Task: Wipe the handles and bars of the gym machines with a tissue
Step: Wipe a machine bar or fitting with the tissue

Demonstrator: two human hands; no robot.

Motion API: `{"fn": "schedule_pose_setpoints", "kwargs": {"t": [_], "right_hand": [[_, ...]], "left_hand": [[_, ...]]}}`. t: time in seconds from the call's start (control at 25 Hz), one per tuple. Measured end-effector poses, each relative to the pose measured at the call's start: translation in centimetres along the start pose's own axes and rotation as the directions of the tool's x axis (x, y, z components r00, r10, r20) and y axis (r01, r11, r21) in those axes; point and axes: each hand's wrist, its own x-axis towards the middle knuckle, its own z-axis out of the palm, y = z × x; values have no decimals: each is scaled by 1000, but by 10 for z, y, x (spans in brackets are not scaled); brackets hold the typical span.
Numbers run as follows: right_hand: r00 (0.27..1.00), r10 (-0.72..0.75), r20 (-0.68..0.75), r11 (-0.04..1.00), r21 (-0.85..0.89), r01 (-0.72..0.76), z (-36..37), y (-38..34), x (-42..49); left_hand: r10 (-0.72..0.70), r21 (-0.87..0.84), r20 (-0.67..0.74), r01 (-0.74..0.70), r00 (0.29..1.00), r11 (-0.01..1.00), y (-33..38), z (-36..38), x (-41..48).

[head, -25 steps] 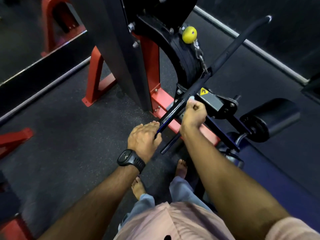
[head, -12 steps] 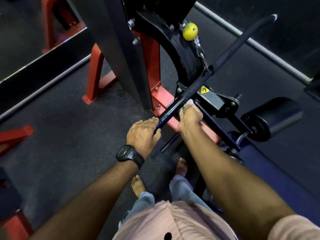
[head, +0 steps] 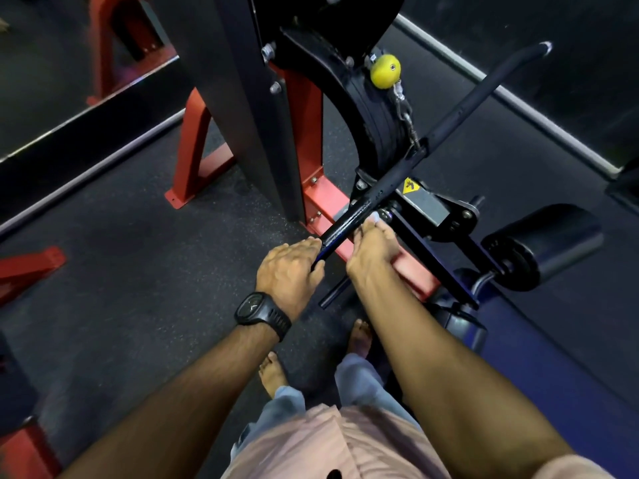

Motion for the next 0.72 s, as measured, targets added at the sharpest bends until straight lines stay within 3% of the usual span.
{"fn": "schedule_pose_setpoints", "kwargs": {"t": [0.12, 0.2, 0.28, 0.4, 0.52, 0.56, 0.72], "right_hand": [[998, -57, 32, 993, -106, 60, -5, 4, -12], [972, -224, 73, 910, -342, 236, -10, 5, -12], [912, -390, 129, 743, -541, 394, -8, 2, -13], [754, -533, 384, 475, -602, 642, -4, -1, -13], [499, -497, 710, -11, -580, 814, 0, -28, 21], [449, -477, 756, -108, -557, 823, 4, -39, 36], [388, -383, 839, -296, -509, 808, 7, -62, 51]], "left_hand": [[-8, -5, -21, 8, 1000, 1000, 1, 0, 1], [-26, -19, -19, 25, 999, 1000, 2, 0, 3], [-28, -7, -25, 28, 999, 1000, 3, 1, 4], [-46, -4, -50, 46, 998, 999, 3, 4, 3], [-71, -18, -39, 71, 997, 997, 5, 5, 5], [-80, -15, -38, 80, 996, 997, 5, 5, 4], [-122, -63, -38, 119, 992, 991, 11, 11, 2]]}}
